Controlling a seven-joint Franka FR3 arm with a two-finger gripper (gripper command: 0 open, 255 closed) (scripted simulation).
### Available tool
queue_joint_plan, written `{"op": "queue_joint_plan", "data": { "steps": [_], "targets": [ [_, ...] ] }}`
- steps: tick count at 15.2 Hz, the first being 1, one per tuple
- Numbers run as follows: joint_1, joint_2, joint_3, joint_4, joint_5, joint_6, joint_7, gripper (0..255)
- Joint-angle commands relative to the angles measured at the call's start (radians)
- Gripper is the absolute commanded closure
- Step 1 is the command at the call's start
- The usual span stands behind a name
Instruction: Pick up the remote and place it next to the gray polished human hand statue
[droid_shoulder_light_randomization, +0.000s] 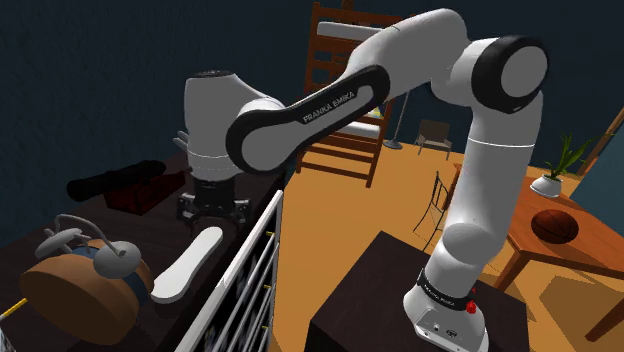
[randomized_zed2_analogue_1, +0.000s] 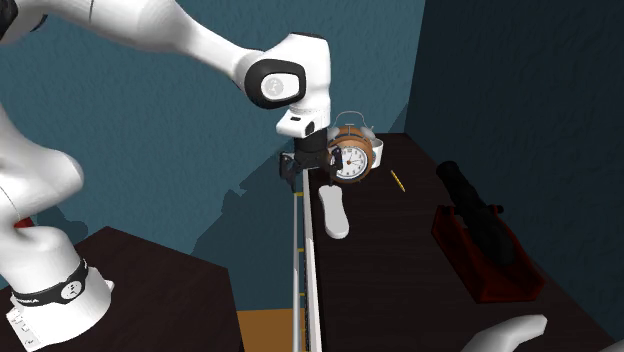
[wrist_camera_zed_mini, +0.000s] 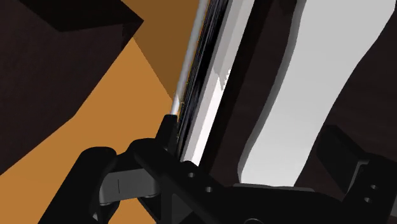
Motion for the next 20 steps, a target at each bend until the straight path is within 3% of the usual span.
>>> {"op": "queue_joint_plan", "data": {
  "steps": [1, 4, 12, 19, 20],
  "targets": [
    [0.052, 0.110, -0.027, 0.086, -0.094, -0.013, 0.123, 0],
    [0.139, 0.245, -0.086, 0.222, -0.180, -0.047, 0.245, 0],
    [0.160, 0.296, -0.116, 0.187, -0.221, 0.030, 0.270, 0],
    [0.160, 0.296, -0.116, 0.187, -0.221, 0.030, 0.270, 0],
    [0.160, 0.296, -0.116, 0.187, -0.221, 0.030, 0.270, 255]
  ]
}}
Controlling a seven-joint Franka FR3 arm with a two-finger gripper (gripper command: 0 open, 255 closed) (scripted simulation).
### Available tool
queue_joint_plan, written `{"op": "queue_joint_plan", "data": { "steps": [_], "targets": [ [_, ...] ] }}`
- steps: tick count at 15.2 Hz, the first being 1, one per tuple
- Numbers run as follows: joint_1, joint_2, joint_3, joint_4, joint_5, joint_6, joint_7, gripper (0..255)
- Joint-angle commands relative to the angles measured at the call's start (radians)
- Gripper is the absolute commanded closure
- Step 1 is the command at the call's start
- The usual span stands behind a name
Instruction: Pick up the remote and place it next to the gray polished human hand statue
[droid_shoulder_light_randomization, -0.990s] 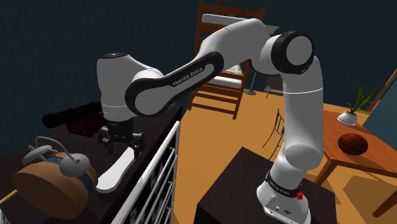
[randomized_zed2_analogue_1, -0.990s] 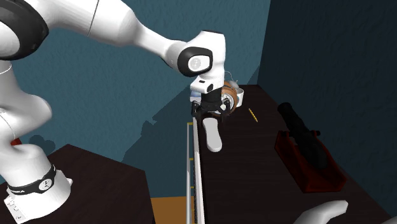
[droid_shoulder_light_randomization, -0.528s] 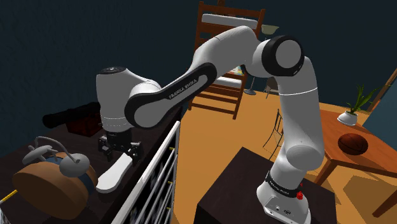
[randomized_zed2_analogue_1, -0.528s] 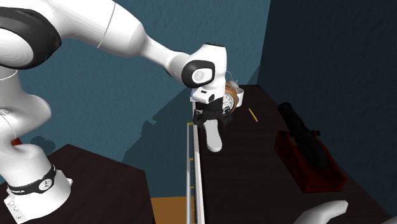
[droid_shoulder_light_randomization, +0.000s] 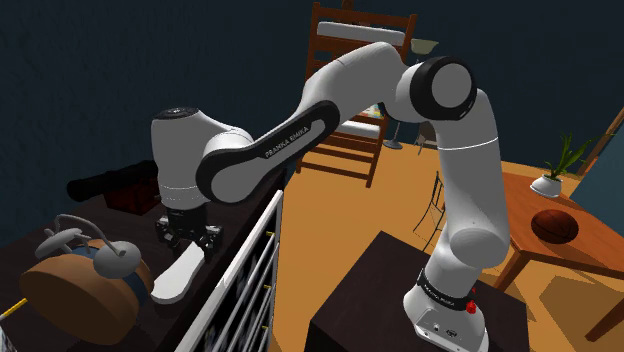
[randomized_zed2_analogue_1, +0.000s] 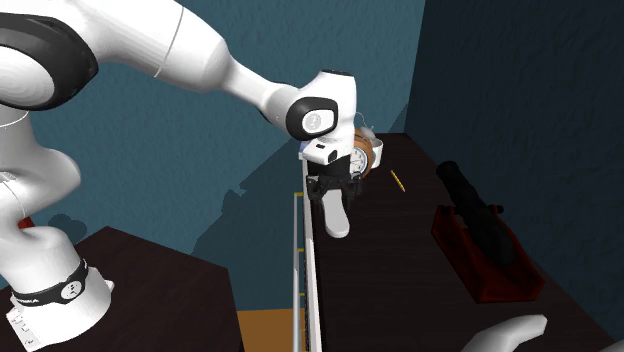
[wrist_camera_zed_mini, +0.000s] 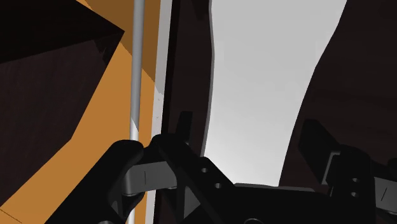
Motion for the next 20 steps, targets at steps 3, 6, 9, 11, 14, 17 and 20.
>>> {"op": "queue_joint_plan", "data": {
  "steps": [3, 6, 9, 11, 14, 17, 20],
  "targets": [
    [0.000, 0.000, 0.000, 0.000, 0.000, 0.000, 0.000, 255],
    [0.000, 0.000, 0.000, 0.000, 0.000, 0.000, 0.000, 255],
    [0.000, 0.000, 0.000, 0.000, 0.000, 0.000, 0.000, 255],
    [-0.005, -0.013, 0.007, 0.008, 0.012, -0.020, -0.007, 255],
    [-0.012, -0.033, 0.018, 0.023, 0.028, -0.051, -0.017, 255],
    [-0.017, -0.052, 0.027, 0.040, 0.044, -0.082, -0.027, 255],
    [-0.022, -0.069, 0.035, 0.060, 0.059, -0.115, -0.036, 255]
  ]
}}
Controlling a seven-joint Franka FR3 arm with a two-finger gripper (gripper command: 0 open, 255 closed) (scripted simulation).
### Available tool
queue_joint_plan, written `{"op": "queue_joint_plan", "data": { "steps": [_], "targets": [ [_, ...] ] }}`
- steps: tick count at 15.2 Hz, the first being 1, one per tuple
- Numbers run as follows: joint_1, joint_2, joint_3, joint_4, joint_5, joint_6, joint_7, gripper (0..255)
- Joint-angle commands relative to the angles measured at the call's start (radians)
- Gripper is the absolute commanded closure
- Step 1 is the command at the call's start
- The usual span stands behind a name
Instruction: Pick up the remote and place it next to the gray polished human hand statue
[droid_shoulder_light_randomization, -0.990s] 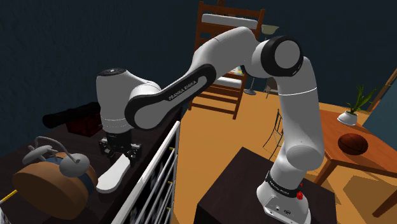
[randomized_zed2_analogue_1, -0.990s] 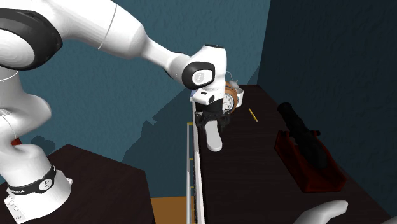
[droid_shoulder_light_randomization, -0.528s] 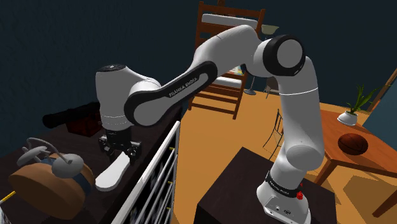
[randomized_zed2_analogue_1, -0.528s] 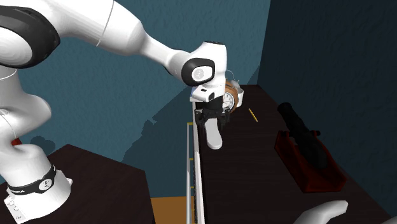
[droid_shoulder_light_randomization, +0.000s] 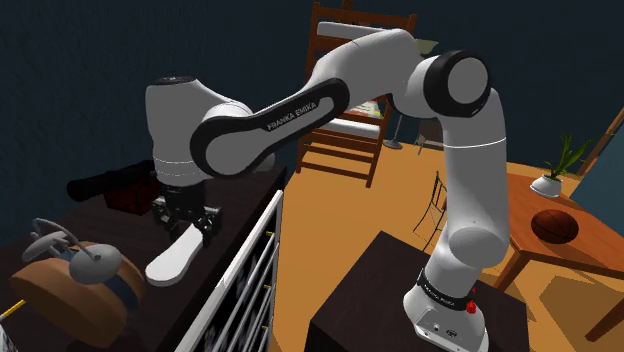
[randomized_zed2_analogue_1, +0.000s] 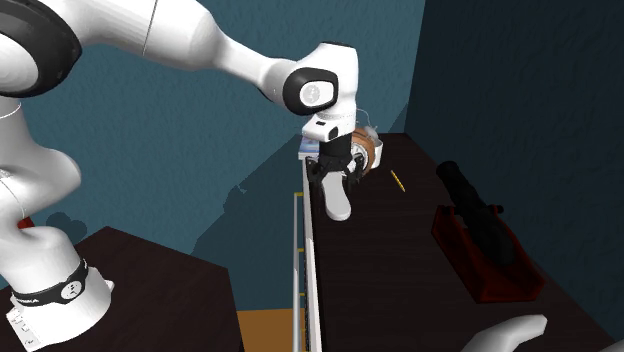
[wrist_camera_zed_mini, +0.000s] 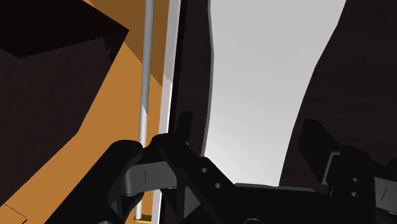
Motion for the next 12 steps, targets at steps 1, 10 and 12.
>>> {"op": "queue_joint_plan", "data": {
  "steps": [1, 10, 12],
  "targets": [
    [-0.002, -0.010, 0.005, 0.016, 0.009, -0.024, -0.005, 255],
    [-0.009, -0.049, 0.023, 0.091, 0.044, -0.127, -0.028, 255],
    [-0.009, -0.055, 0.026, 0.110, 0.050, -0.151, -0.032, 255]
  ]
}}
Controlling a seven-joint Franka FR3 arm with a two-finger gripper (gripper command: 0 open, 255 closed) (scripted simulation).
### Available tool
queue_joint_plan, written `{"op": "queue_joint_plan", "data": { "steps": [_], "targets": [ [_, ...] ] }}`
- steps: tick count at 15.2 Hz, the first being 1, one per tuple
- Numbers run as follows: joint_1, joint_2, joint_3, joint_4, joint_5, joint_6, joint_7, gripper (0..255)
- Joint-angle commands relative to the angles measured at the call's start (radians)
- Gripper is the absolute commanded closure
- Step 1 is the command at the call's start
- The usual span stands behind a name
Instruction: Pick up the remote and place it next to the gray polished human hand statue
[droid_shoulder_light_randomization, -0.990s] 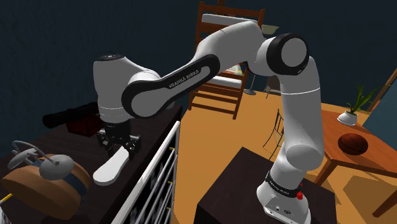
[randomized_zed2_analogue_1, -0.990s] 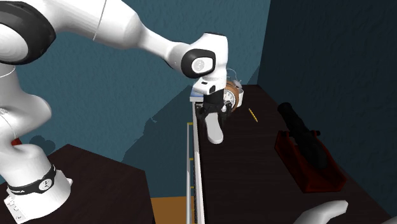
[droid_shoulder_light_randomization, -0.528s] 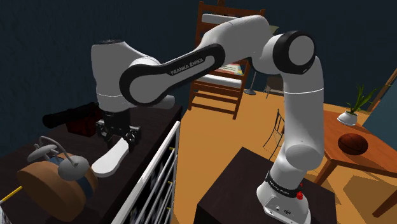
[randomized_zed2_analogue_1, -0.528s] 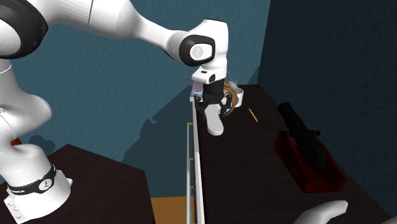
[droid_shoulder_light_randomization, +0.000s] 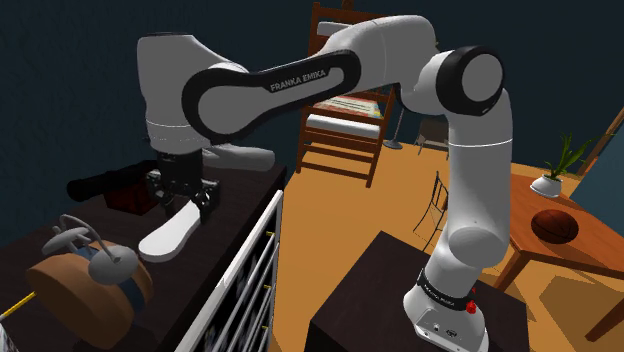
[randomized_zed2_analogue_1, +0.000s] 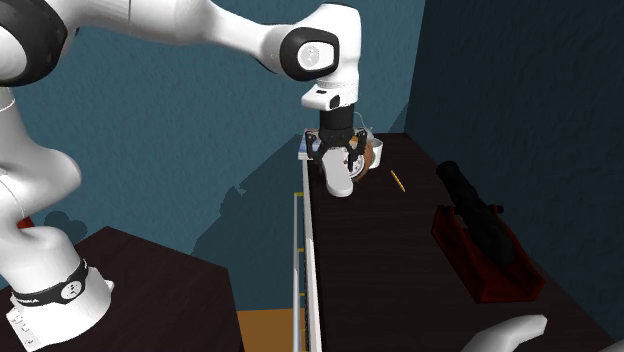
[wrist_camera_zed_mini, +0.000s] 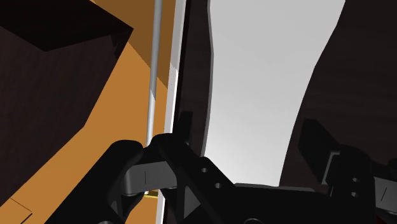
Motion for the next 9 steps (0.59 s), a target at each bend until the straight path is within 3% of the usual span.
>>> {"op": "queue_joint_plan", "data": {
  "steps": [1, 9],
  "targets": [
    [0.001, -0.005, 0.003, 0.020, 0.005, -0.024, -0.003, 255],
    [0.008, -0.019, 0.011, 0.113, 0.019, -0.125, -0.014, 255]
  ]
}}
